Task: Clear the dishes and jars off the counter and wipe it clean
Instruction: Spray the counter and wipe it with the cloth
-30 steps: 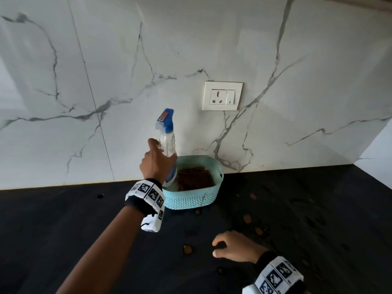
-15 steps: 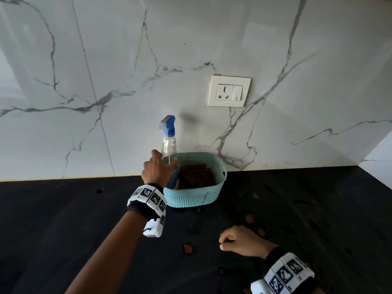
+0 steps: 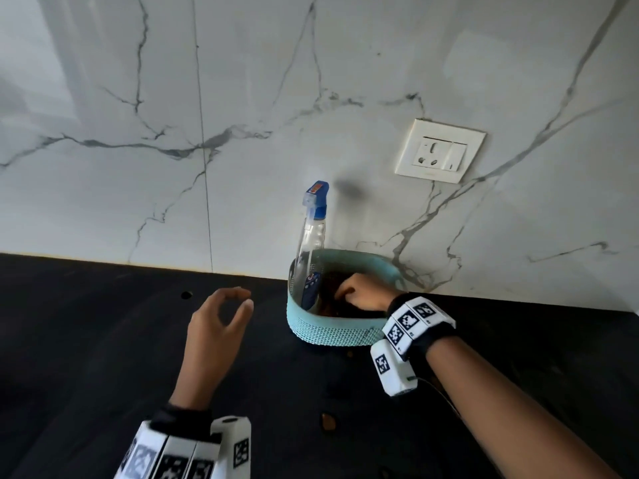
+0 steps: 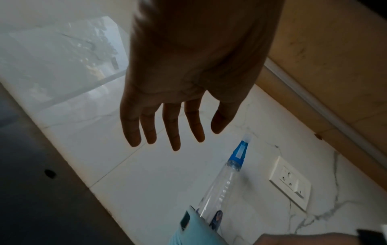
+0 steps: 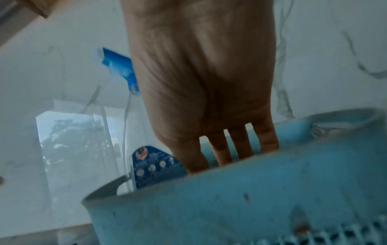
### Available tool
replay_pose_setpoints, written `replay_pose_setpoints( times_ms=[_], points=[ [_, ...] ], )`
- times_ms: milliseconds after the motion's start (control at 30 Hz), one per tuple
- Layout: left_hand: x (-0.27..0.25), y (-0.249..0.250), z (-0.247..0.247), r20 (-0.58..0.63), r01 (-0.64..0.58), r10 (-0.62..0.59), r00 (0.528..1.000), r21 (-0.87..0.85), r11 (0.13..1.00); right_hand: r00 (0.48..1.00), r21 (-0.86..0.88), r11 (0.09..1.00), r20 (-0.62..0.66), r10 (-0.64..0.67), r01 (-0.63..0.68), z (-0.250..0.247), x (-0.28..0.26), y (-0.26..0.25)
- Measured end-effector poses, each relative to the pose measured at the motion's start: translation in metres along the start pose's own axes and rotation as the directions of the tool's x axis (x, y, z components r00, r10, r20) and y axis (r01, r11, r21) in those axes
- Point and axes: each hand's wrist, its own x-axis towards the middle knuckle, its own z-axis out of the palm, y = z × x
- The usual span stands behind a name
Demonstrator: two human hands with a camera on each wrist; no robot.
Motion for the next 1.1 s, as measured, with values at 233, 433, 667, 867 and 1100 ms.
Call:
replay_pose_setpoints(
  times_ms=[233, 433, 667, 867, 1100],
  points=[
    [-0.008, -0.004, -0.014, -0.028, -0.008, 0.006, 1.0, -0.063, 0.998, 0.993, -0.219, 0.971, 0.039, 0.11, -0.099, 0.003, 0.02, 0.01],
    [-0.014, 0.006, -0.012, 0.011, -0.006, 0.008, 1.0, -0.108, 0.994, 0.97, -0.108, 0.968, -0.114, 0.213, -0.225, -0.019, 0.001, 0.039],
    [-0.015, 0.01, -0.008, 0.041, -0.02, 0.025, 0.999, -0.11, 0.994, 0.825, 0.032, 0.93, -0.452, 0.34, -0.366, -0.033, -0.028, 0.072],
    [-0.014, 0.009, 0.0, 0.086, -0.032, 0.04, 0.995, -0.091, 0.995, 0.666, 0.246, 0.943, -0.669, 0.331, -0.222, -0.037, -0.031, 0.06],
    [-0.014, 0.009, 0.014, 0.146, -0.062, 0.071, 0.987, -0.063, 0.996, 0.549, 0.358, 0.933, -0.786, 0.285, 0.027, -0.046, -0.009, 0.041]
  ],
)
